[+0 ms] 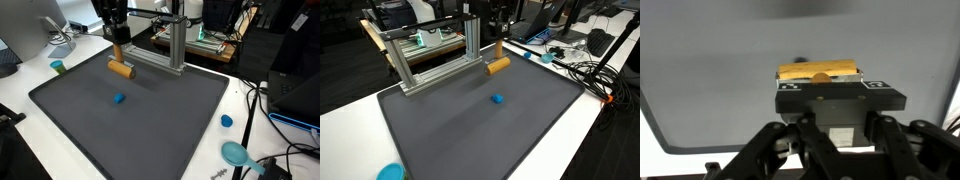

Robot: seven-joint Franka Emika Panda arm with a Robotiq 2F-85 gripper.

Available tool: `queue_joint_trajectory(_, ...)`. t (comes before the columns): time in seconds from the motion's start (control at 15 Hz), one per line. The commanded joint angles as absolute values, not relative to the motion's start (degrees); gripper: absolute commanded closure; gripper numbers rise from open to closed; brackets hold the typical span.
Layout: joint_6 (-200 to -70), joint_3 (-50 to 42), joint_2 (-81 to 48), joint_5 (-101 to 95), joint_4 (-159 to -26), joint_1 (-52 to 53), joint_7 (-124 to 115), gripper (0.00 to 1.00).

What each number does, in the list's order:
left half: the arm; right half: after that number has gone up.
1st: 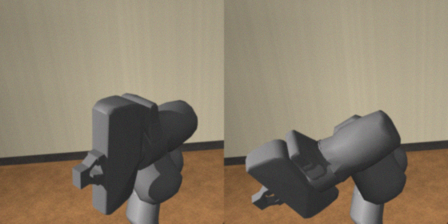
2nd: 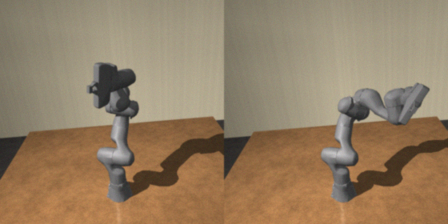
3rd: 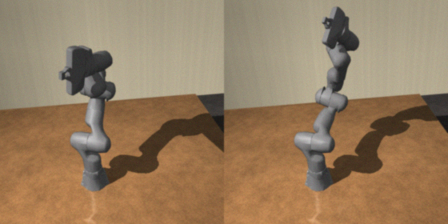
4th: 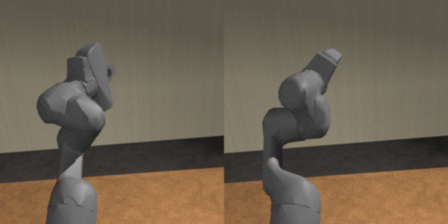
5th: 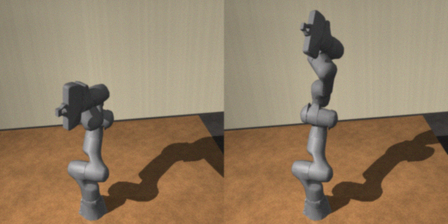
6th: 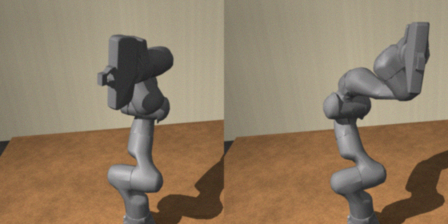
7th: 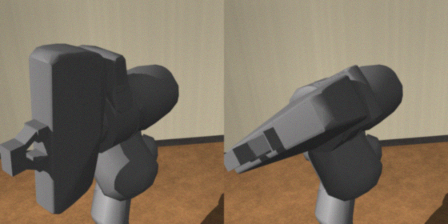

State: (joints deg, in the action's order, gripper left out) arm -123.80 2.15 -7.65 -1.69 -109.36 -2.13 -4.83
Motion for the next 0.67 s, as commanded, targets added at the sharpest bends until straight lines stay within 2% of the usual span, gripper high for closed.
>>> queue_joint_trajectory(0.0, -123.7, 1.2, -16.5, -0.9, -100.4, -2.1, 4.0, 0.78)
queue_joint_trajectory(0.33, -126.3, 0.3, -20.2, -1.3, -99.8, -3.0, 7.0, 0.78)
queue_joint_trajectory(0.6, -132.6, -0.6, -17.4, -0.6, -103.8, -3.5, 4.5, 0.78)
